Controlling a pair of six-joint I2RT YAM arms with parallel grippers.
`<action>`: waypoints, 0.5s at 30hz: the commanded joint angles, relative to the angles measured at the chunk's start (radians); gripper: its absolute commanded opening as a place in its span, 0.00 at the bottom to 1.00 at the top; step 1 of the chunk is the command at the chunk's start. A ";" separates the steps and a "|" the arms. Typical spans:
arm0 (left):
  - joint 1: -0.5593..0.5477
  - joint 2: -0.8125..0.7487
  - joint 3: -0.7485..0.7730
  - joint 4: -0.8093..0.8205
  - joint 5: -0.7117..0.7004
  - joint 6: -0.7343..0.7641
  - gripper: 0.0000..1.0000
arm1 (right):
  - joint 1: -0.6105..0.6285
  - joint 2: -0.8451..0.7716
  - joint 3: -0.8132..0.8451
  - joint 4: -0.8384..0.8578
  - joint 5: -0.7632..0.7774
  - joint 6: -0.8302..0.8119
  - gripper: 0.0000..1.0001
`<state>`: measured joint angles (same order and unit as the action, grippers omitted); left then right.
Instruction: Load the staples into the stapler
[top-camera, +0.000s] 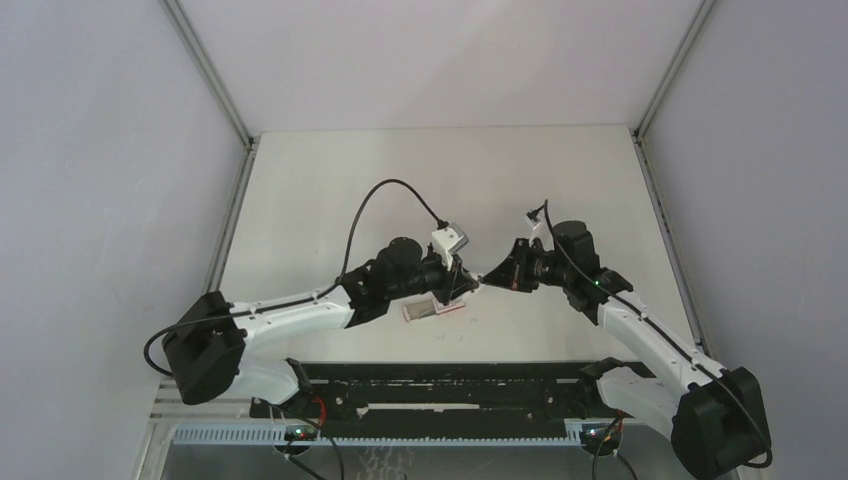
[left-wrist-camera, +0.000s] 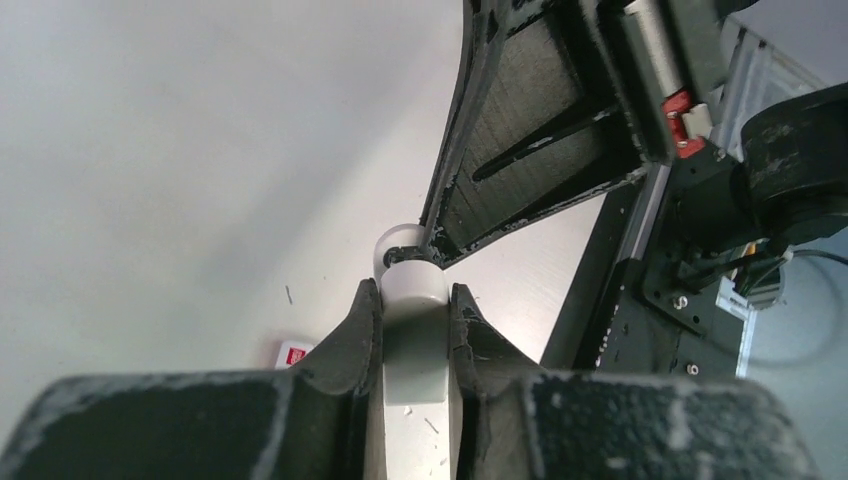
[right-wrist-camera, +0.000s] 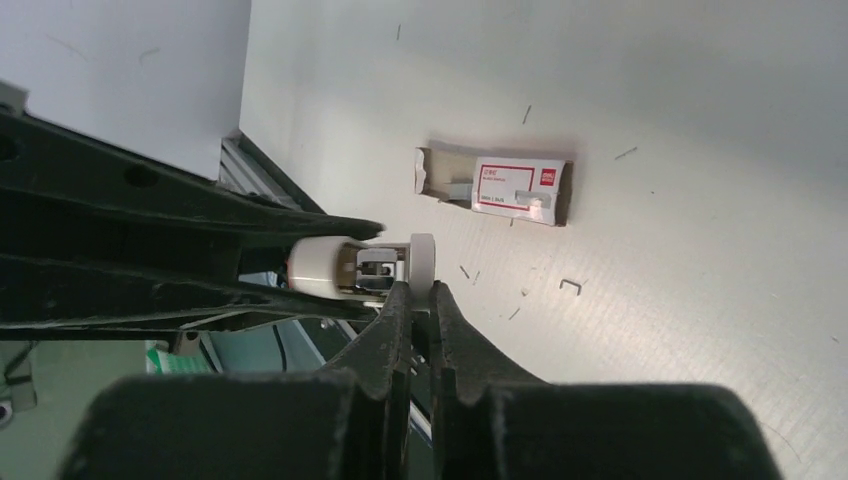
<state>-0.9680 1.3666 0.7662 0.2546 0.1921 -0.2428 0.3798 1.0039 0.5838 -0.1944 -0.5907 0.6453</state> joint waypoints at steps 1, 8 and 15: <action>0.011 -0.095 -0.039 0.065 0.015 0.013 0.00 | -0.069 -0.021 -0.023 0.017 0.046 0.041 0.00; 0.019 -0.187 -0.096 0.109 -0.020 0.012 0.00 | -0.119 -0.008 -0.060 0.049 -0.011 0.082 0.00; 0.035 -0.253 -0.148 0.155 -0.060 0.002 0.00 | -0.124 0.042 -0.070 0.085 -0.040 0.094 0.00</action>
<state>-0.9581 1.2015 0.6529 0.3359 0.1707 -0.2413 0.2909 1.0107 0.5278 -0.1364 -0.7170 0.7673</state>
